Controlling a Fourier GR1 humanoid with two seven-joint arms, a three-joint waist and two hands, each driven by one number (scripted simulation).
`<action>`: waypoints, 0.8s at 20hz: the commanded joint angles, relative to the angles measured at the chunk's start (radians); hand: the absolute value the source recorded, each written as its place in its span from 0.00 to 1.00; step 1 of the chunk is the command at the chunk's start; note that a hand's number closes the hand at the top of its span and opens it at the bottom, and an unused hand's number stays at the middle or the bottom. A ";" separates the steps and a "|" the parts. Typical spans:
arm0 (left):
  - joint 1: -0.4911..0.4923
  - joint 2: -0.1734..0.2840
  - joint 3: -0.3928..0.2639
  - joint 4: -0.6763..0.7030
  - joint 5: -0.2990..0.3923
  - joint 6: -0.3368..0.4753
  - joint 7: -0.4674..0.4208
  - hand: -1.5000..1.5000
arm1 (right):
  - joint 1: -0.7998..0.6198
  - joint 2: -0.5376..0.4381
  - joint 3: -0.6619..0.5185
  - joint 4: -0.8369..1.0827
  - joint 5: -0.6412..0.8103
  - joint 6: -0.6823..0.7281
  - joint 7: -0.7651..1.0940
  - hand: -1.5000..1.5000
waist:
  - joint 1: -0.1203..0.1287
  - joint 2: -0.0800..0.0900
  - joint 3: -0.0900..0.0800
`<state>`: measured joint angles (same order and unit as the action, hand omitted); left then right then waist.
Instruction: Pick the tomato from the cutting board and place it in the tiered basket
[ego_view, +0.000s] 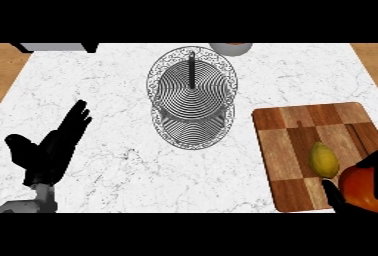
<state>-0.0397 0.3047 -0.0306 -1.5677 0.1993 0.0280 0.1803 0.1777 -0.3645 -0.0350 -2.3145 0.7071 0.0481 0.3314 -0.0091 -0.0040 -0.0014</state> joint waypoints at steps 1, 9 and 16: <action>0.011 0.007 0.025 0.022 0.007 -0.038 -0.039 0.50 | -0.101 0.015 0.053 -0.149 -0.025 0.118 0.170 1.00 | 0.012 0.003 0.000; -0.074 0.005 0.023 -0.016 0.001 -0.020 0.085 0.50 | -0.588 0.116 0.288 0.023 0.069 0.232 0.501 1.00 | 0.026 0.004 -0.001; -0.056 -0.039 0.005 0.004 -0.052 -0.005 0.043 0.50 | -0.840 0.300 0.358 0.341 0.191 0.176 0.585 1.00 | 0.017 0.004 0.001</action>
<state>-0.0710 0.2813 -0.0204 -1.5748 0.1737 0.0126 0.2123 -0.5809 -0.1412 0.2843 -2.0918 0.8366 0.2548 0.8889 0.0157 -0.0004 -0.0020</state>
